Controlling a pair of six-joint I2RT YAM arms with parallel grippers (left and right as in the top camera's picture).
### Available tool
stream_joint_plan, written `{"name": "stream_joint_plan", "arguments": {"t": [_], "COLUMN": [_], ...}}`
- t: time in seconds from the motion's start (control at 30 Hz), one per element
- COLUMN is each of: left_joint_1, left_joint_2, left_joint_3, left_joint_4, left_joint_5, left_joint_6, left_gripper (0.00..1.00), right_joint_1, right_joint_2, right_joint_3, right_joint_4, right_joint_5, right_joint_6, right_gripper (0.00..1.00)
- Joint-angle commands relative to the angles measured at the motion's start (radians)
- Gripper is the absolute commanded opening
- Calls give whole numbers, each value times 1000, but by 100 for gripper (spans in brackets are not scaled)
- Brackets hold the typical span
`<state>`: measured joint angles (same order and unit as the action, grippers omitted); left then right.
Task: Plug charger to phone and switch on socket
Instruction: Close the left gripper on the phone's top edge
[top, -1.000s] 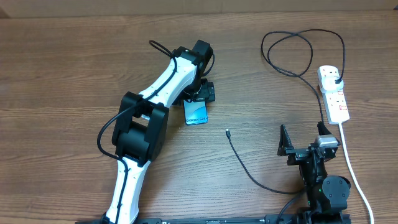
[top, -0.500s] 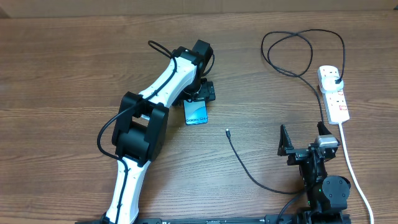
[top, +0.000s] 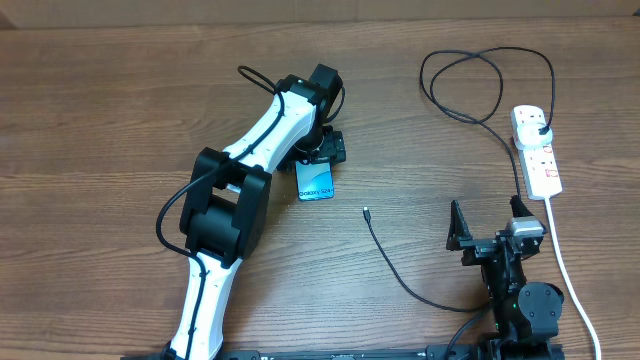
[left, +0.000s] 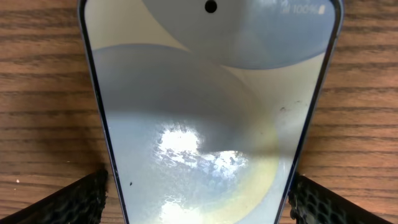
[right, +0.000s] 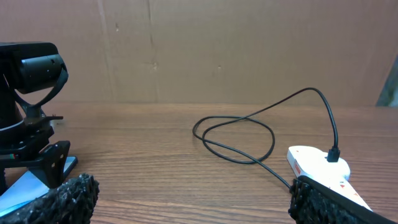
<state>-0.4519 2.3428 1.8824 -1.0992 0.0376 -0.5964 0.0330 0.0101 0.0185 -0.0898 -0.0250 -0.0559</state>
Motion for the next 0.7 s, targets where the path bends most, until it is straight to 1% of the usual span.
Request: {"name": "stream_joint_plan", "arguments": {"t": [0.0, 0.23, 0.33, 0.67], "left_joint_1": [-9, -14, -13, -14], "left_joint_2": [9, 9, 9, 9], "left_joint_3": [-32, -32, -32, -32], "left_joint_4": [-5, -11, -11, -11], "left_joint_5": [68, 67, 67, 63], "left_joint_6": [-13, -13, -13, -12], "left_gripper": [96, 95, 91, 93], "right_joint_1": [0, 0, 0, 0], "right_joint_2": [-6, -6, -6, -6], "right_joint_3": [-10, -10, -10, -10], "right_joint_4": [5, 5, 5, 5], "right_joint_5": [5, 5, 5, 5], "right_joint_6": [-2, -2, -2, -2], "right_gripper": [100, 100, 100, 100]}}
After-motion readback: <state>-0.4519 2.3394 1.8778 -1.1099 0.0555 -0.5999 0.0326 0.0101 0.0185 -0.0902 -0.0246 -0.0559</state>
